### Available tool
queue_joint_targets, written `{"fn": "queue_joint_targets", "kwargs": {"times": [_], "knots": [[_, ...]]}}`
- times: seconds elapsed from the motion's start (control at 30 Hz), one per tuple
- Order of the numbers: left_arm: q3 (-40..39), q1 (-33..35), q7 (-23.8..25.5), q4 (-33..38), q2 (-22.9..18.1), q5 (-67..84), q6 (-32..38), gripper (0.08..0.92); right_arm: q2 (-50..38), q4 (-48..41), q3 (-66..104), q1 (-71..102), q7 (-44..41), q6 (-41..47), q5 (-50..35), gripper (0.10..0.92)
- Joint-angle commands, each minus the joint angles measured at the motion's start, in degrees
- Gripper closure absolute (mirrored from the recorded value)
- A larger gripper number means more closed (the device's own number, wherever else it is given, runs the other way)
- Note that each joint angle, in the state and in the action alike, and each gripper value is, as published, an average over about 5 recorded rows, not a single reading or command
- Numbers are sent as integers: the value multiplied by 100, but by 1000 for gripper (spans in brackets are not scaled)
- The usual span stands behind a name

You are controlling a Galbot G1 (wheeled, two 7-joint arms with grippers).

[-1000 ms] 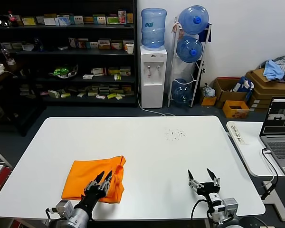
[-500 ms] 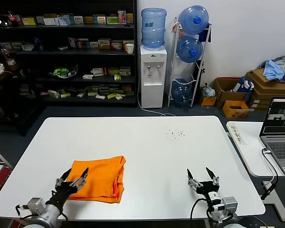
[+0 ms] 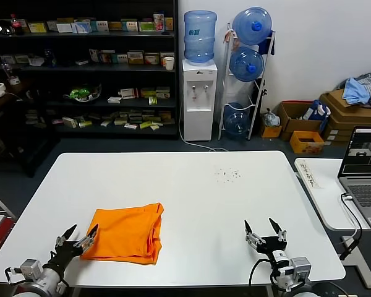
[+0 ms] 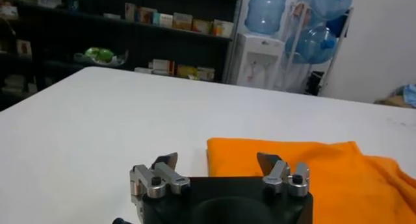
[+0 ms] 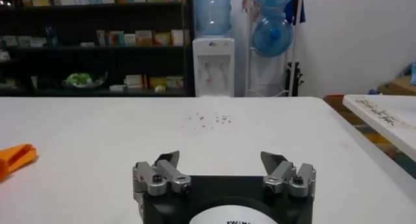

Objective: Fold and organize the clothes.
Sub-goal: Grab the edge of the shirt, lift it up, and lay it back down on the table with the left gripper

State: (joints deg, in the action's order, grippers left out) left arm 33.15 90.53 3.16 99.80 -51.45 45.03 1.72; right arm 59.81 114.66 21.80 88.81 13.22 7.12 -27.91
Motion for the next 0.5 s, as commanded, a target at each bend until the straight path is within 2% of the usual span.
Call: {"fn": "queue_joint_targets", "kwargs": {"times": [0.03, 0.3, 0.5], "knots": [[-87, -269, 177, -383, 176, 60, 87, 177, 7, 2, -6, -6, 8, 6, -2, 203], [-302, -303, 100, -288, 378, 137, -146, 177, 2, 9, 28, 24, 8, -4, -8, 203], [-398, -288, 17, -323, 334, 84, -199, 177, 6, 12, 39, 35, 7, -5, -14, 203]]}}
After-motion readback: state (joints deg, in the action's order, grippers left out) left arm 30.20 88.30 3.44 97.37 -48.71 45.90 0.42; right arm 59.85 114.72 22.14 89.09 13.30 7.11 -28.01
